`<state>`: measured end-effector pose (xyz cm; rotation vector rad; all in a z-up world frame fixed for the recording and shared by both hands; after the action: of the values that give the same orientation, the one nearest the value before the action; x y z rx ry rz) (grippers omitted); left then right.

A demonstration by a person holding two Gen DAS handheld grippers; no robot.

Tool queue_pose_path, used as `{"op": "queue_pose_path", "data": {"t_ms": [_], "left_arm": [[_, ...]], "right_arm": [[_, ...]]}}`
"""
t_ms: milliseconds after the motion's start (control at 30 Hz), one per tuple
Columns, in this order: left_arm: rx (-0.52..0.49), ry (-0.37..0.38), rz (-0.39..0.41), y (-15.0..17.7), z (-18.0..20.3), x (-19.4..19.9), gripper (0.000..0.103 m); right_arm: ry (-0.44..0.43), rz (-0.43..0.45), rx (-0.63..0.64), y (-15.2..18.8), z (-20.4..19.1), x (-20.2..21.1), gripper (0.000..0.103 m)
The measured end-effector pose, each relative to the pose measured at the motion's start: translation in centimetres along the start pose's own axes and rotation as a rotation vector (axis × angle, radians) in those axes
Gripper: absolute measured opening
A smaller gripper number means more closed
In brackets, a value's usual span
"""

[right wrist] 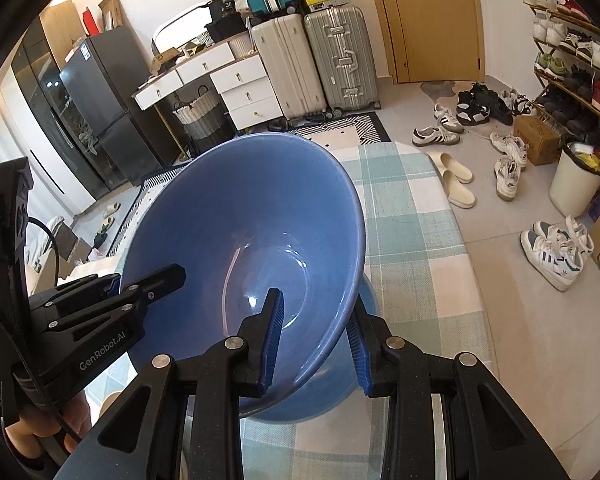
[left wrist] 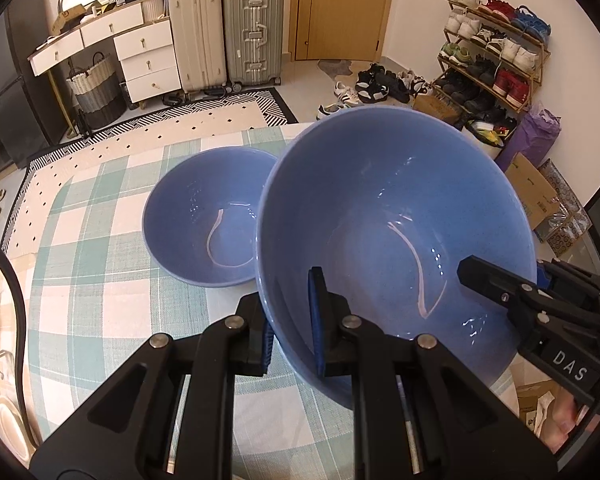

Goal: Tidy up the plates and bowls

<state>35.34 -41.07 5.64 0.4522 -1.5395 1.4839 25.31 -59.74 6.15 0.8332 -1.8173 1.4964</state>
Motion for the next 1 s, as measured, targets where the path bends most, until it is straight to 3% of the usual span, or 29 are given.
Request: {"op": "queue_pose_path", "data": {"t_ms": [633,1000], "left_arm": [[0.016,0.005,-0.092,1.6,-3.3,-7.6,0.012],[0.004,-0.014,-0.085,2.2,-4.0,-9.8,0.012]], "right_arm": [[0.022,-0.083,-0.013,1.6,1.2,-4.1,0.032],[0.048,-0.111,0.01,2.9,1.2,-5.6,0.032]]}}
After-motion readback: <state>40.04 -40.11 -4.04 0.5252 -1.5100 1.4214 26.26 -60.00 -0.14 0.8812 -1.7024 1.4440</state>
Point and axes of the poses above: each gripper's, at about its wrist camera, not at the fingertips, and x roughly against the way its jaws point, z to its right, y to its underside, the point moved 4 cm from there along -x, roughly the way its jaws point, and after that the axes turned 5 degrees about y, right-handed, at the moved point
